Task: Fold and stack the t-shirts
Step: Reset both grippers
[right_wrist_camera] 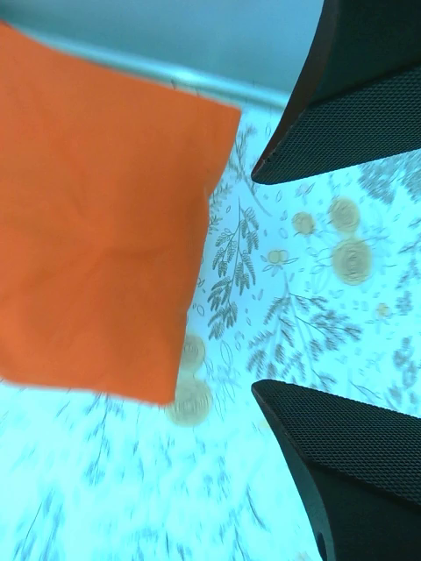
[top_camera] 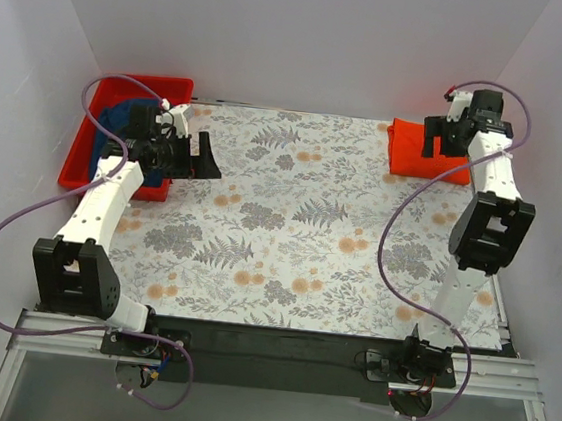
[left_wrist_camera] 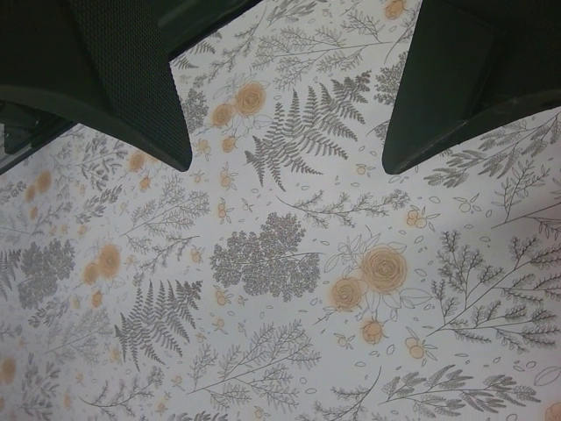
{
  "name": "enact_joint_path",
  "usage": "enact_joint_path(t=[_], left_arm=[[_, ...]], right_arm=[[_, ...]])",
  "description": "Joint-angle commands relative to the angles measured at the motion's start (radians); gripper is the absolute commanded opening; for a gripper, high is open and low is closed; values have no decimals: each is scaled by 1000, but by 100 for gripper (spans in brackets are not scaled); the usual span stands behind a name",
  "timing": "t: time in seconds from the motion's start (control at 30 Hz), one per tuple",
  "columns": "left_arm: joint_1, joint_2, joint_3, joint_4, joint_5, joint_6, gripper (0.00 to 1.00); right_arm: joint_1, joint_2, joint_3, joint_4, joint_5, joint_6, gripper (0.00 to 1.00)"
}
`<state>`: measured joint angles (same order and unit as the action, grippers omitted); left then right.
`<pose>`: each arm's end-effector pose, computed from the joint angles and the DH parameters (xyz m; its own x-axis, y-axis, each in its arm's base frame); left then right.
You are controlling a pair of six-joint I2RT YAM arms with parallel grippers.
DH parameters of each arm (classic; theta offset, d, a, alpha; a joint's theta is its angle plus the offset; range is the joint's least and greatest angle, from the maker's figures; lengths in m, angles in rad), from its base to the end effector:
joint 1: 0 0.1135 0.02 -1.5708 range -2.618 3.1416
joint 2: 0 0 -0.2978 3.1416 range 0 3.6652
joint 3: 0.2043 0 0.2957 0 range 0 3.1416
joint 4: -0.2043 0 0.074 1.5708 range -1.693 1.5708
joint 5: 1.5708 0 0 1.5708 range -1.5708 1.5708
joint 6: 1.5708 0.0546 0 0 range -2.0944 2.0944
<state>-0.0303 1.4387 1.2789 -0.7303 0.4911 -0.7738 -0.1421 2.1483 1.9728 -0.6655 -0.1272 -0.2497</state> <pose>0.3521 -0.0364 0.3269 -0.7816 -0.5928 -0.1940 -0.3116 0.6405 -0.7020 0.5589 -0.0730 0.2760 -0.7289 -0.1433 -0.6694 -0.1273 0.9892 -0.0731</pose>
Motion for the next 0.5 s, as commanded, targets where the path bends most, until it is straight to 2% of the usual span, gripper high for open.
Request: enact_joint_path(t=[0.0, 0.13, 0.27, 0.37, 0.43, 0.47], left_arm=[[0, -4, 57, -15, 79, -2, 90], [0, 29, 153, -70, 175, 66, 90], [0, 51, 209, -96, 112, 87, 90], [0, 49, 209, -115, 92, 94, 90], [0, 23, 166, -118, 106, 96, 90], [0, 6, 143, -101, 107, 87, 90]], right_arm=[[25, -206, -2, -72, -61, -79, 98], [62, -346, -130, -140, -129, -100, 98], [124, -549, -352, -144, -184, -103, 99], [179, -670, -543, -138, -225, -82, 98], [212, -721, -626, -125, -241, -65, 98], [220, -770, -717, -112, -259, -57, 98]])
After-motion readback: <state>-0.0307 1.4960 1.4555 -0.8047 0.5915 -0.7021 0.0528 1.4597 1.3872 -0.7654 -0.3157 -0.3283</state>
